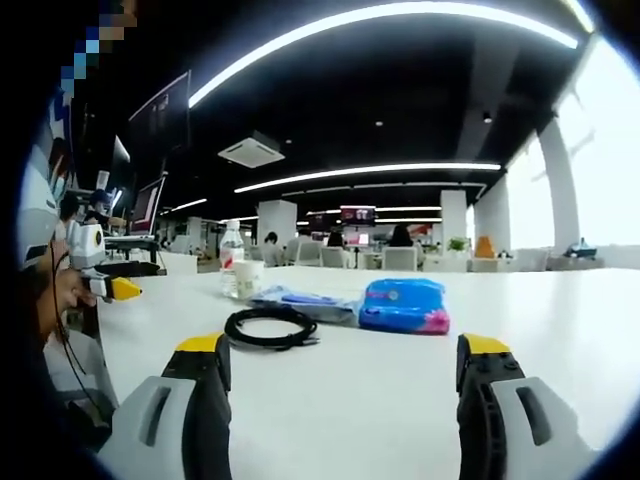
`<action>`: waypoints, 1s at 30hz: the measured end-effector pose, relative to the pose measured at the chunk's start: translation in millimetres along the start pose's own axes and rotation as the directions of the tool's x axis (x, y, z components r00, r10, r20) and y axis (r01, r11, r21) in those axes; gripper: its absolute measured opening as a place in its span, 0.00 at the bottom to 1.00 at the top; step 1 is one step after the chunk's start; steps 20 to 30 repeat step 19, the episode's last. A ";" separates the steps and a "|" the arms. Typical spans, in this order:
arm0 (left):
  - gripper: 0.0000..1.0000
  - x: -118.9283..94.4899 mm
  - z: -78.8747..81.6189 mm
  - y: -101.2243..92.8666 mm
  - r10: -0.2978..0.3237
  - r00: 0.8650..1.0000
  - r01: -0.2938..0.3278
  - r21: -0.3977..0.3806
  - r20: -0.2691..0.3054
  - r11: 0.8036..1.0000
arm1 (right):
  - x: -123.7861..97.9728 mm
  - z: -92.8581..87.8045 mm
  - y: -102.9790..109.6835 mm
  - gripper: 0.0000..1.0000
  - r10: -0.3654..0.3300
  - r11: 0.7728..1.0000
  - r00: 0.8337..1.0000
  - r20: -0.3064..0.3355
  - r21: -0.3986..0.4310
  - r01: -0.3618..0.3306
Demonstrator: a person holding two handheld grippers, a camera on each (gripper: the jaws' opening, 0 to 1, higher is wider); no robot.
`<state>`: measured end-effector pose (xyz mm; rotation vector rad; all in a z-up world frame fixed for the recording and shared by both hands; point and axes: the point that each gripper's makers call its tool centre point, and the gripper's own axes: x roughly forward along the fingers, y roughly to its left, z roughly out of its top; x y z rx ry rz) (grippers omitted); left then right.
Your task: Arrange the tabletop items into an orderly group along one side of the table until the central work area is clear of visible clutter.
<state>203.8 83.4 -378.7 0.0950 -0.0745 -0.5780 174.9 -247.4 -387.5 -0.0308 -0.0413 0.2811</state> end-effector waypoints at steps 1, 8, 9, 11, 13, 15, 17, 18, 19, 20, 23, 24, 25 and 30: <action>0.94 -0.2 0.5 0.1 -0.001 1.000 0.001 0.002 0.001 1.000 | 0.2 0.1 1.0 0.90 0.001 1.000 1.000 0.001 0.000 -0.001; 0.93 5.0 9.5 -1.4 -0.013 1.000 0.012 0.029 0.018 0.999 | 1.5 -1.8 4.4 0.90 0.001 1.000 1.000 -0.006 0.001 -0.001; 0.93 5.9 10.4 -1.6 -0.015 1.000 0.014 0.029 0.021 0.999 | 1.6 -1.6 4.4 0.90 0.000 1.000 1.000 -0.006 0.002 0.000; 0.93 7.4 11.5 -2.2 -0.019 0.999 0.018 0.023 0.027 1.000 | 1.7 -0.5 4.0 0.90 -0.005 1.000 1.000 0.000 0.002 0.005; 0.92 8.4 11.3 -2.3 -0.017 1.000 0.016 0.027 0.025 1.000 | 1.1 1.6 1.4 0.90 -0.020 1.000 1.000 0.013 -0.012 0.020; 0.92 9.9 8.6 -2.3 -0.018 1.000 0.018 0.050 0.005 0.999 | 0.6 1.9 -2.0 0.90 -0.032 0.999 0.999 0.014 -0.016 0.032; 0.92 10.8 9.2 -1.3 -0.019 1.000 0.018 0.057 0.004 0.998 | 0.5 2.6 -5.7 0.90 -0.047 0.999 0.999 0.019 0.001 0.047; 0.92 11.4 11.1 -0.4 -0.021 1.000 0.021 0.058 0.010 0.998 | 0.8 3.0 -6.4 0.90 -0.050 0.999 0.999 0.022 0.006 0.049; 0.92 11.6 12.5 0.2 -0.025 1.000 0.024 0.057 0.015 0.998 | 1.1 3.3 -6.5 0.90 -0.050 0.999 0.998 0.023 0.008 0.050; 0.92 11.6 12.5 0.2 -0.025 1.000 0.024 0.057 0.015 0.998 | 1.1 3.3 -6.5 0.90 -0.050 0.999 0.998 0.023 0.008 0.050; 0.92 11.6 12.5 0.2 -0.025 1.000 0.024 0.057 0.015 0.998 | 1.1 3.3 -6.5 0.90 -0.050 0.999 0.998 0.023 0.008 0.050; 0.92 11.6 12.5 0.2 -0.025 1.000 0.024 0.057 0.015 0.998 | 1.1 3.3 -6.5 0.90 -0.050 0.999 0.998 0.023 0.008 0.050; 0.92 11.6 12.5 0.2 -0.025 1.000 0.024 0.057 0.015 0.998 | 1.1 3.3 -6.5 0.90 -0.050 0.999 0.998 0.023 0.008 0.050; 0.92 11.6 12.5 0.2 -0.025 1.000 0.024 0.057 0.015 0.998 | 1.1 3.3 -6.5 0.90 -0.050 0.999 0.998 0.023 0.008 0.050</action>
